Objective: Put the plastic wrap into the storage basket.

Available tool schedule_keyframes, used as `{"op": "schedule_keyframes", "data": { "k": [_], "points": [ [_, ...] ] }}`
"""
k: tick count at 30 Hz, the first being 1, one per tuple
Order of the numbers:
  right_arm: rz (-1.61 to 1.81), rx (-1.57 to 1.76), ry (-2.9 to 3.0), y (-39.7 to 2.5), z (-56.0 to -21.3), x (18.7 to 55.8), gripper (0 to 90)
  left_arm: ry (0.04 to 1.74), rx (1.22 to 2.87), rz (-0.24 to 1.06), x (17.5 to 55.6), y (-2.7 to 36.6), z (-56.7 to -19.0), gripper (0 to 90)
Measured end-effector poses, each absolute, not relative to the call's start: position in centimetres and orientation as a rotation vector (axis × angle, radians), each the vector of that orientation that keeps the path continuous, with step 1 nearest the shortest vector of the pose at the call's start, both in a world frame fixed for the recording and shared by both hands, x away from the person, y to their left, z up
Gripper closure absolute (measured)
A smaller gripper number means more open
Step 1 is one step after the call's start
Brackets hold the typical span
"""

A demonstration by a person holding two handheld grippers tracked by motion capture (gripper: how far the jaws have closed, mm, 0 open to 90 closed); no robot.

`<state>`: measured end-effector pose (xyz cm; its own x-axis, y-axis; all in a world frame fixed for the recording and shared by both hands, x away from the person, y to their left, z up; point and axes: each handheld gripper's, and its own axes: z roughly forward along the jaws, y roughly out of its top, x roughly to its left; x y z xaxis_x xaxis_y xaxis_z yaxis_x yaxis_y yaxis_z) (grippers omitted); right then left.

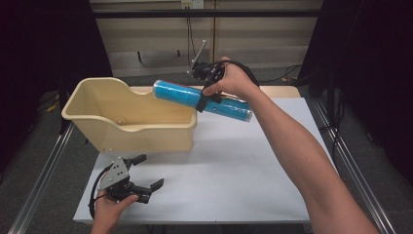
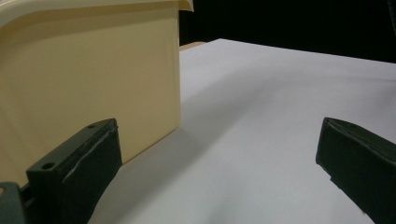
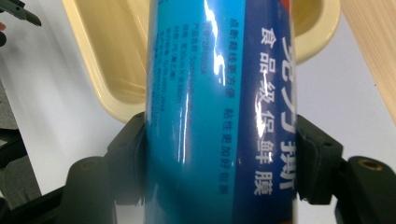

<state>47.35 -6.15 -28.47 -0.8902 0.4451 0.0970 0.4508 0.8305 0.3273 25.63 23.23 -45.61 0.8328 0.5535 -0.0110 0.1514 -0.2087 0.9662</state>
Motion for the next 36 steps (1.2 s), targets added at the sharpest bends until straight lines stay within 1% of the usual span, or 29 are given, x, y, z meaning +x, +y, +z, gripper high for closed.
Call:
{"op": "schedule_keyframes", "data": {
  "k": [36],
  "points": [
    [-0.515, -0.594, -3.031, -2.3, -29.1, 47.9, 32.4, 0.539, 1.759, 0.404, 25.5, 23.2, -45.5, 0.0]
  ]
}}
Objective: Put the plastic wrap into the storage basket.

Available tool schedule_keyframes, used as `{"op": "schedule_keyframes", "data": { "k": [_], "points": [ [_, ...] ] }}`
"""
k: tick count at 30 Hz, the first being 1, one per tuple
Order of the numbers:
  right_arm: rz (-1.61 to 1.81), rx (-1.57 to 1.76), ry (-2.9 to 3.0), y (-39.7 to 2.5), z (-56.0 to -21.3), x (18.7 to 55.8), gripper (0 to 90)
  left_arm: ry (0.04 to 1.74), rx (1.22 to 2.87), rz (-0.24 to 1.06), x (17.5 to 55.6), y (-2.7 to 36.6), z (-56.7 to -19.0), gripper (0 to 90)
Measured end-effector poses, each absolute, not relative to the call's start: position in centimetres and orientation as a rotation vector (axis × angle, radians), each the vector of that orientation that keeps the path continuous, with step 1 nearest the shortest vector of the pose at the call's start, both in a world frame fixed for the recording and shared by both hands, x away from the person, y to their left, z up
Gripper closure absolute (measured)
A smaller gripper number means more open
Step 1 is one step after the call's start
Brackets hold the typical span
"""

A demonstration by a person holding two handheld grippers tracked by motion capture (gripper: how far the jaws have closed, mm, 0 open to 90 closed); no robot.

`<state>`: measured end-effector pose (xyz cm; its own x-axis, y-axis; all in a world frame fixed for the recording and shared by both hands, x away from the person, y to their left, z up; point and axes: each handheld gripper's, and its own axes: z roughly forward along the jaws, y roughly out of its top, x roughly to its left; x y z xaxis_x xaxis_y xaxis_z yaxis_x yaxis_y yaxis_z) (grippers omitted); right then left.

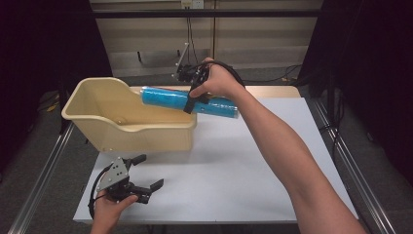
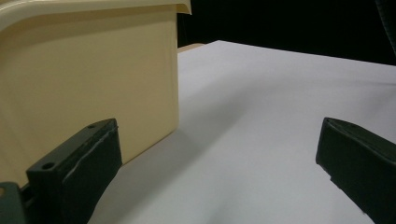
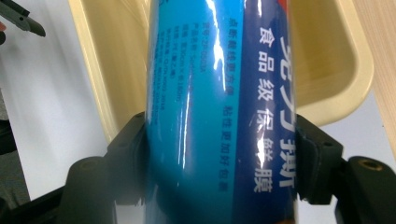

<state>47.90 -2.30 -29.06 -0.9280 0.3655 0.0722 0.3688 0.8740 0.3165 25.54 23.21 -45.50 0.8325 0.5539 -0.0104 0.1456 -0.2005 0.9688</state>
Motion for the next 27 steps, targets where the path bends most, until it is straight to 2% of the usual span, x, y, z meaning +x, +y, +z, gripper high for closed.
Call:
{"op": "schedule_keyframes", "data": {
  "k": [27],
  "points": [
    [-0.516, -0.492, -3.044, 0.6, -29.8, 48.6, 32.3, 0.537, 1.768, 0.384, 25.6, 23.1, -45.7, 0.0]
  ]
}}
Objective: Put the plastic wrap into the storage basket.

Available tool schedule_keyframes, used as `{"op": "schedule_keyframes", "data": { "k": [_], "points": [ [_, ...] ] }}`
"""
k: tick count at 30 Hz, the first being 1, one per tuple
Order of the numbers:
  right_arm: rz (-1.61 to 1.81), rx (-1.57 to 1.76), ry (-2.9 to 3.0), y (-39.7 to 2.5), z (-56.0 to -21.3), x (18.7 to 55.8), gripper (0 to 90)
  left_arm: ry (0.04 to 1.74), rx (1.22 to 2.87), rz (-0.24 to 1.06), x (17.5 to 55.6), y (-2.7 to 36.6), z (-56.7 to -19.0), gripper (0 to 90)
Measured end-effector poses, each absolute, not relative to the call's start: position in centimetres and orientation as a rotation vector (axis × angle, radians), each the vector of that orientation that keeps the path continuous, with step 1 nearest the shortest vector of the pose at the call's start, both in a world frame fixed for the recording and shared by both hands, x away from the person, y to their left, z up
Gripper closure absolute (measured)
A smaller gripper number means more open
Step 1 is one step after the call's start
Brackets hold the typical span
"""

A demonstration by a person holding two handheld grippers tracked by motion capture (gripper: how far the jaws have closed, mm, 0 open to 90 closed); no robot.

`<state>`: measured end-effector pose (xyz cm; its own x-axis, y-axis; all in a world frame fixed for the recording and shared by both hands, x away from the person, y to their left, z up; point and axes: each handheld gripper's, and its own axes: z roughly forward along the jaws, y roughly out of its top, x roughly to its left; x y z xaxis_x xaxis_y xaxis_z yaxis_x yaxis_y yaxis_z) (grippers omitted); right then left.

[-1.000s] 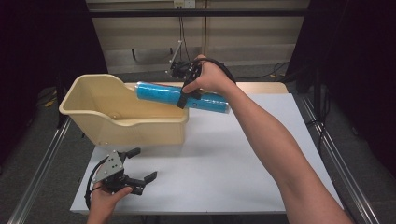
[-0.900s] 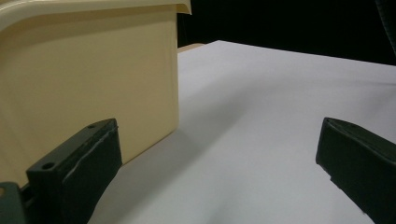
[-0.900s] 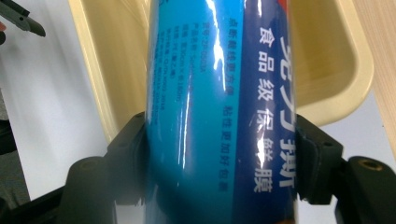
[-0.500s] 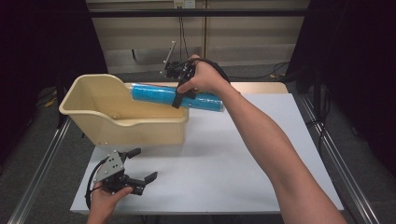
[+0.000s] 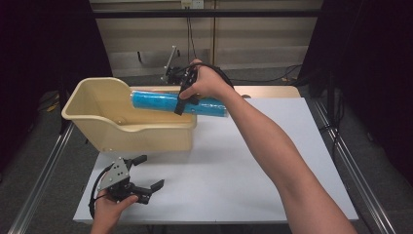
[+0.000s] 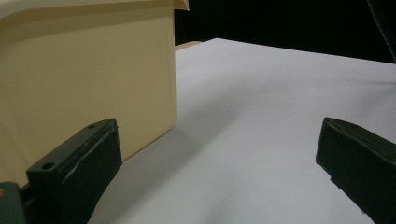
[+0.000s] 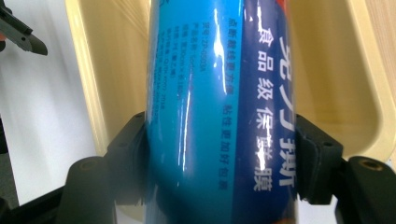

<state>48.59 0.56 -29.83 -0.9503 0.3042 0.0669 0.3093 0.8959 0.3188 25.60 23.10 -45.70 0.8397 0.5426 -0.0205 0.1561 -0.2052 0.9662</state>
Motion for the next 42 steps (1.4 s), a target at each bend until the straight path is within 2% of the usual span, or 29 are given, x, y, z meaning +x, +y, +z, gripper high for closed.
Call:
{"op": "schedule_keyframes", "data": {
  "k": [20, 23, 25, 26, 27, 34, 42],
  "points": [
    [-0.442, -0.431, -3.096, 2.7, -30.2, 48.1, 32.0, 0.533, 1.779, 0.382, 25.6, 22.9, -45.7, 0.0],
    [-0.503, -0.429, -3.106, 2.6, -29.7, 48.0, 29.6, 0.532, 1.784, 0.382, 25.6, 22.9, -45.7, 0.1],
    [-0.693, -0.516, -3.041, 2.3, -26.8, 47.9, 27.2, 0.53, 1.789, 0.384, 25.6, 22.9, -45.7, 0.2],
    [-0.693, -0.516, -3.041, 2.3, -26.8, 47.9, 27.2, 0.53, 1.789, 0.384, 25.6, 22.9, -45.7, 0.2],
    [-0.762, -0.529, -3.055, 2.2, -25.2, 47.5, 23.3, 0.528, 1.79, 0.387, 25.6, 22.9, -45.7, 0.2],
    [-0.863, -0.637, -3.04, -0.7, -24.2, 47.2, 13.8, 0.529, 1.787, 0.39, 25.4, 23.0, -45.6, 0.2],
    [-0.991, -0.694, -3.005, -3.8, -24.2, 46.2, 10.9, 0.543, 1.78, 0.395, 25.5, 23.1, -45.6, 0.2]
  ]
}}
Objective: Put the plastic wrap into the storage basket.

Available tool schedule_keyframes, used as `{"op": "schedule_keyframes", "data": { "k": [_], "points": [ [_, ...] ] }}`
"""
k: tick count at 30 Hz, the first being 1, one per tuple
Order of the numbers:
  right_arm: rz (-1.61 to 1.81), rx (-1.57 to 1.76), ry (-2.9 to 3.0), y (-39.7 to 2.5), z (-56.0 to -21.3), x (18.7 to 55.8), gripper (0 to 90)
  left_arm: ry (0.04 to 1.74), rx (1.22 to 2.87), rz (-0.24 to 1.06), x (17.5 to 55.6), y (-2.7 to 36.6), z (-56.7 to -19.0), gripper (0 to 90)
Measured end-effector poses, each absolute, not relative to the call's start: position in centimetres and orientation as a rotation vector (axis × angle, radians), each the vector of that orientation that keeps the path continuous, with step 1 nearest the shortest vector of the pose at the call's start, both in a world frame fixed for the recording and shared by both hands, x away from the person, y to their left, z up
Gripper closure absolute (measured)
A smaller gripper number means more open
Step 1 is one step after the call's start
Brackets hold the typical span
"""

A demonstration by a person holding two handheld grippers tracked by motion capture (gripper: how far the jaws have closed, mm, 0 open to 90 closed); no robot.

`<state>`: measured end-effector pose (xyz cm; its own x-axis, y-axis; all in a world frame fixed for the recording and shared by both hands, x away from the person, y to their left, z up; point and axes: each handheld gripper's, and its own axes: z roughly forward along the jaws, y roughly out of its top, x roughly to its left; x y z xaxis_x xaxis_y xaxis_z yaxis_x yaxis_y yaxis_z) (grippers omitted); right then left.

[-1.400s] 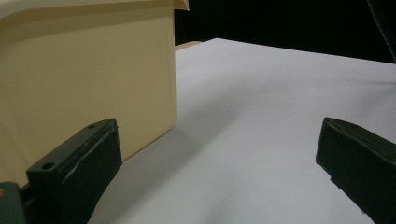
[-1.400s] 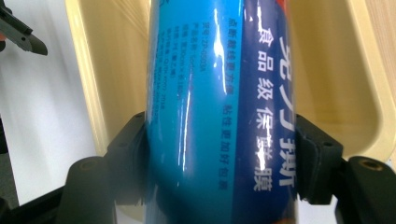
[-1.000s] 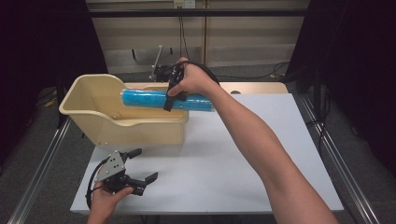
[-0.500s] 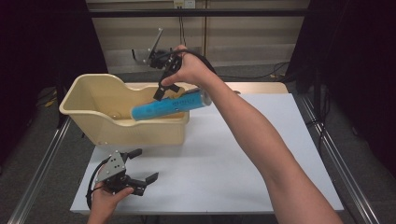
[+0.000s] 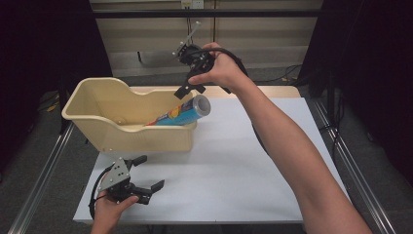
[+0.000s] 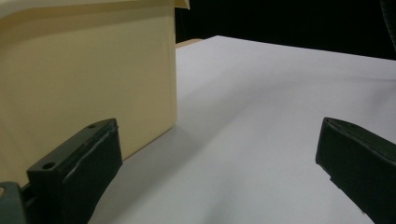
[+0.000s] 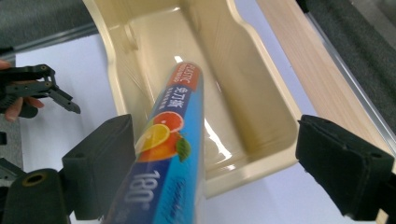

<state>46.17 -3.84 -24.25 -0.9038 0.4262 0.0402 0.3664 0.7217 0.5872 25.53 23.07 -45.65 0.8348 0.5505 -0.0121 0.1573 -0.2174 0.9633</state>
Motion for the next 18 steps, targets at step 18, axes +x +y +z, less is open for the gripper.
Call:
{"op": "schedule_keyframes", "data": {
  "k": [18],
  "points": [
    [1.152, 0.823, 2.607, -12.9, -25.4, 44.3, 6.5, 0.53, 1.8, 0.401, 25.5, 22.5, -45.7, 0.2]
  ]
}}
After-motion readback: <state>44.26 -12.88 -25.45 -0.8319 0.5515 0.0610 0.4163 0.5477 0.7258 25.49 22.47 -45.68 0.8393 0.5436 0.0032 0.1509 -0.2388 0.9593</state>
